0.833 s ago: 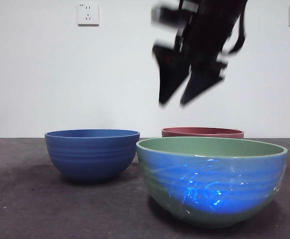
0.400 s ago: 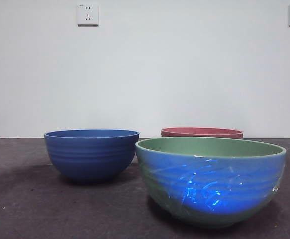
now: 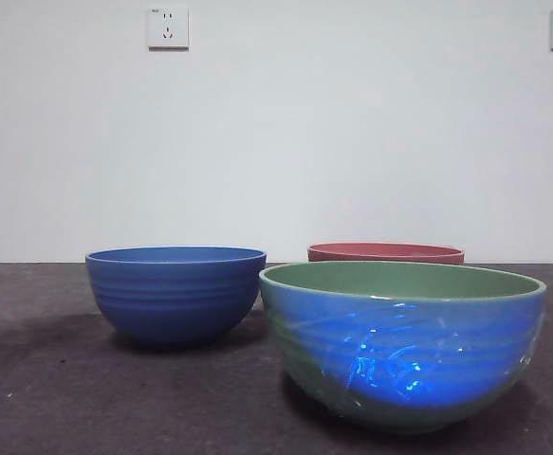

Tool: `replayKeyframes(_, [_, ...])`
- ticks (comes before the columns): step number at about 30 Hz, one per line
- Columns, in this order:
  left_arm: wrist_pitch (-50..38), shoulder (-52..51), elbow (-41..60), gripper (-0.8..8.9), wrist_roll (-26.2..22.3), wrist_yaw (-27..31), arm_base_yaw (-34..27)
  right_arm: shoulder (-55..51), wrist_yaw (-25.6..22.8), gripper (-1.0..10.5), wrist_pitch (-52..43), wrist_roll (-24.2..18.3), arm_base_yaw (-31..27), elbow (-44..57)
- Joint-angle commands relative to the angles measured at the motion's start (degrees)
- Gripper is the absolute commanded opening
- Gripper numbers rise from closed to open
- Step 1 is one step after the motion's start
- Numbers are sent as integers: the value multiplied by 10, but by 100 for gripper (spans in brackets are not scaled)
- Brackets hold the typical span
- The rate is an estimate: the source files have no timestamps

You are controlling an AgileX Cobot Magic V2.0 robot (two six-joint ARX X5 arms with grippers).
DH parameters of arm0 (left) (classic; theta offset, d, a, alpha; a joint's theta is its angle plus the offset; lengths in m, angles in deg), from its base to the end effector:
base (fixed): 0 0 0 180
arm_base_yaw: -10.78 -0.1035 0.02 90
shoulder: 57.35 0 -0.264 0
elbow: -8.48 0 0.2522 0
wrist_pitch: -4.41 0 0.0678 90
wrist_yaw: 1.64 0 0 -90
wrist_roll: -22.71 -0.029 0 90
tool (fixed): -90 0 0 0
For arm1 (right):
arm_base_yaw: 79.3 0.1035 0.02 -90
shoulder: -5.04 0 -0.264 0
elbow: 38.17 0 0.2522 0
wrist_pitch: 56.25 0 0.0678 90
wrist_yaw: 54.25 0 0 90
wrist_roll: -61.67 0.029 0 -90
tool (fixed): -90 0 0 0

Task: Pick up the green bowl on the top,put the green bowl on the left,pick up the red bowl in the middle,put the red bowl on the right

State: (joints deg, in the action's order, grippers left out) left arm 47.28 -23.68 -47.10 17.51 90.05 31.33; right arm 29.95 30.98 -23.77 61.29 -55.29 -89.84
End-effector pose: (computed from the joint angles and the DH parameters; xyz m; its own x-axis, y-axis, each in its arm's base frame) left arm 0.1170 -0.0430 0.3093 0.8844 -0.3000 -0.3576 0.3541 0.9304 0.0951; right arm 0.0941 0.0393 0.3186 0.9396 0.3275 -0.0993 -0.3305 0.9437 -0.0149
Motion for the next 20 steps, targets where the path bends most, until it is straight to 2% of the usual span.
replayKeyframes(1, [16,2,2,-3,9,-3,-3,2,-1,-16,0,9,0,3])
replayKeyframes(14, [33,7,2,-3,9,-2,-3,4,-2,-16,14,9,0,3])
replayKeyframes(17, [49,-19,2,-3,-18,43,-11,4,-1,-16,14,9,0,3])
replayKeyframes(20, [52,-69,3,-3,-20,40,-16,4,-1,-16,15,9,0,3])
